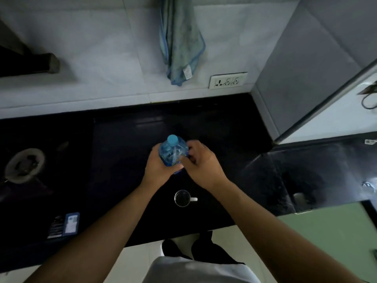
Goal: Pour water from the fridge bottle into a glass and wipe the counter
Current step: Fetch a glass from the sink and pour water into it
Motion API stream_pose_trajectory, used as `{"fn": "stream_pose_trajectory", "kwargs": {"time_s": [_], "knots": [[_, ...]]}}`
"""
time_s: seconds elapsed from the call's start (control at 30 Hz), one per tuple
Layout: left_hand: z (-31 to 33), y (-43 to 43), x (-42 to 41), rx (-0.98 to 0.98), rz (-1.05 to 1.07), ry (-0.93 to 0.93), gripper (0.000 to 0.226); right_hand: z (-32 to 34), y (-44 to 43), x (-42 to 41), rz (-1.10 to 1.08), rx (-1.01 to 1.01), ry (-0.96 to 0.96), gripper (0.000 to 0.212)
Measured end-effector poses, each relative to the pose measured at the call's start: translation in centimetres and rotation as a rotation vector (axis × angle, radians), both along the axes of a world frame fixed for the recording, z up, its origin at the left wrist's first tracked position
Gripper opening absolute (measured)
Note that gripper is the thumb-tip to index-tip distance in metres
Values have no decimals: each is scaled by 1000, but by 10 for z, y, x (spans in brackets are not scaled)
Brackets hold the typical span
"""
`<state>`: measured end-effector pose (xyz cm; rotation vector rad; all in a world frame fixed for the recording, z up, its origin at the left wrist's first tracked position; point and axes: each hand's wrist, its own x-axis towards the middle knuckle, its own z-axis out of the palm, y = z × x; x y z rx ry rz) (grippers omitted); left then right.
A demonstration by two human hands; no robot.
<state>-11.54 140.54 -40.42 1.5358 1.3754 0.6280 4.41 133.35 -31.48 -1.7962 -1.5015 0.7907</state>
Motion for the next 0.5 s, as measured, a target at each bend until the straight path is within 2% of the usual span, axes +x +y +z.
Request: {"fn": "stream_pose_trajectory", "kwargs": {"time_s": [0.07,0.13,0.3,0.37,0.5], "knots": [[-6,2,5,-50,14,-12,75,10,26,-5,27,-20,-85,47],[-6,1,8,-67,60,-12,66,13,48,-14,55,-66,-266,49],[9,-8,9,21,108,24,64,16,79,-24,84,-123,-653,53],[20,-14,7,82,128,10,68,25,80,-20,73,-80,-723,53],[59,-32,1,236,164,-90,71,65,70,-18,-30,120,-700,49]]}}
